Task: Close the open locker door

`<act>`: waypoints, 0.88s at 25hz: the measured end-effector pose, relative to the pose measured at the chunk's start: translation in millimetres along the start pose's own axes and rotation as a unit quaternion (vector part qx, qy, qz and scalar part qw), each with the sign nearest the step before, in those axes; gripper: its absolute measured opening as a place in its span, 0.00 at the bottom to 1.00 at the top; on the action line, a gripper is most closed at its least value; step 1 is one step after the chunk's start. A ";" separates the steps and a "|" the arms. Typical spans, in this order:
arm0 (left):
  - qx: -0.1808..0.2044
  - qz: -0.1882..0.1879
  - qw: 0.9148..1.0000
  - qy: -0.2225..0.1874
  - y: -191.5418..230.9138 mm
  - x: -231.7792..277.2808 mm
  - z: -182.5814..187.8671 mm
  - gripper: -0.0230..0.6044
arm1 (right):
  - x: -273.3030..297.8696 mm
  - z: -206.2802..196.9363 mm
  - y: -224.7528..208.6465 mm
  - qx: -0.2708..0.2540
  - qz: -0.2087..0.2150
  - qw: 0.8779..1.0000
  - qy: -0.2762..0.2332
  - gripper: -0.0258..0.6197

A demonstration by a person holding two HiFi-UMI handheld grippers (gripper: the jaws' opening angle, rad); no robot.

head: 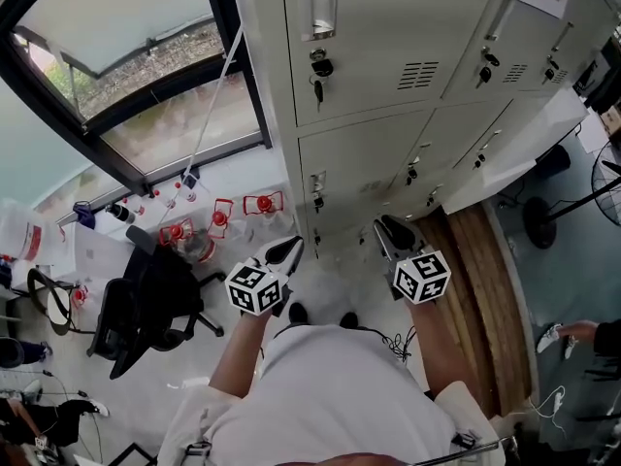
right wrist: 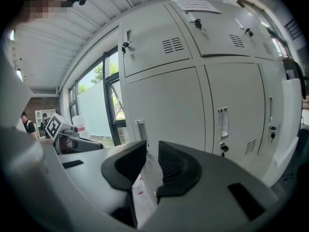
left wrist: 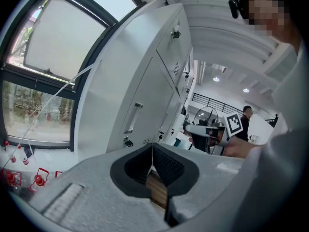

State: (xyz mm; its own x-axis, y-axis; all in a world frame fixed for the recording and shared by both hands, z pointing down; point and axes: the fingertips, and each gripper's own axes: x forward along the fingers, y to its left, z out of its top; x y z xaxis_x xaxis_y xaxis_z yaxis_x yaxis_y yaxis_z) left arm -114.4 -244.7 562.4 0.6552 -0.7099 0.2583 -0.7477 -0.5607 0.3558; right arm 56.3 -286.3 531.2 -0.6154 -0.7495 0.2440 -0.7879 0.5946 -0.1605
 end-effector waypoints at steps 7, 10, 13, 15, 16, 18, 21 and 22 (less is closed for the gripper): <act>0.009 -0.005 1.000 -0.003 -6.9 7.2 4.8 0.06 | -15.1 -9.7 -7.9 0.001 -0.016 1.000 -0.002 0.11; 0.010 -0.008 1.000 -0.005 -9.6 10.9 7.2 0.06 | -15.9 -12.9 -7.3 -0.005 -0.018 1.000 0.002 0.08; 0.011 -0.011 1.000 -0.004 -11.1 14.1 7.2 0.06 | -16.5 -12.9 -7.8 -0.012 -0.019 1.000 0.000 0.05; 0.011 -0.012 1.000 -0.002 -12.6 15.7 6.2 0.06 | -18.2 -11.8 -10.4 -0.017 -0.024 1.000 -0.003 0.05; 0.011 -0.013 1.000 -0.002 -13.4 16.3 5.7 0.06 | -19.3 -11.2 -11.7 -0.018 -0.026 0.999 -0.006 0.04; 0.012 -0.013 1.000 0.000 -14.6 17.2 5.3 0.06 | -21.0 -10.0 -13.7 -0.017 -0.027 0.999 -0.011 0.04; 0.014 -0.013 1.000 0.000 -14.8 18.9 6.3 0.06 | -21.3 -10.0 -15.3 -0.013 -0.026 0.999 -0.013 0.04; 0.015 -0.013 1.000 0.000 -14.7 19.4 7.2 0.06 | -20.9 -10.3 -15.2 -0.012 -0.025 1.000 -0.013 0.04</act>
State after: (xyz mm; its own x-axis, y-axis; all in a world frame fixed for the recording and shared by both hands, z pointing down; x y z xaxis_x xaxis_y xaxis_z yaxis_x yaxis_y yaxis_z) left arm -91.5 -253.2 555.7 0.6747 -0.6948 0.2490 -0.7330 -0.5916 0.3357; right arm 81.4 -276.7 538.3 -0.5761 -0.7856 0.2257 -0.8169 0.5629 -0.1255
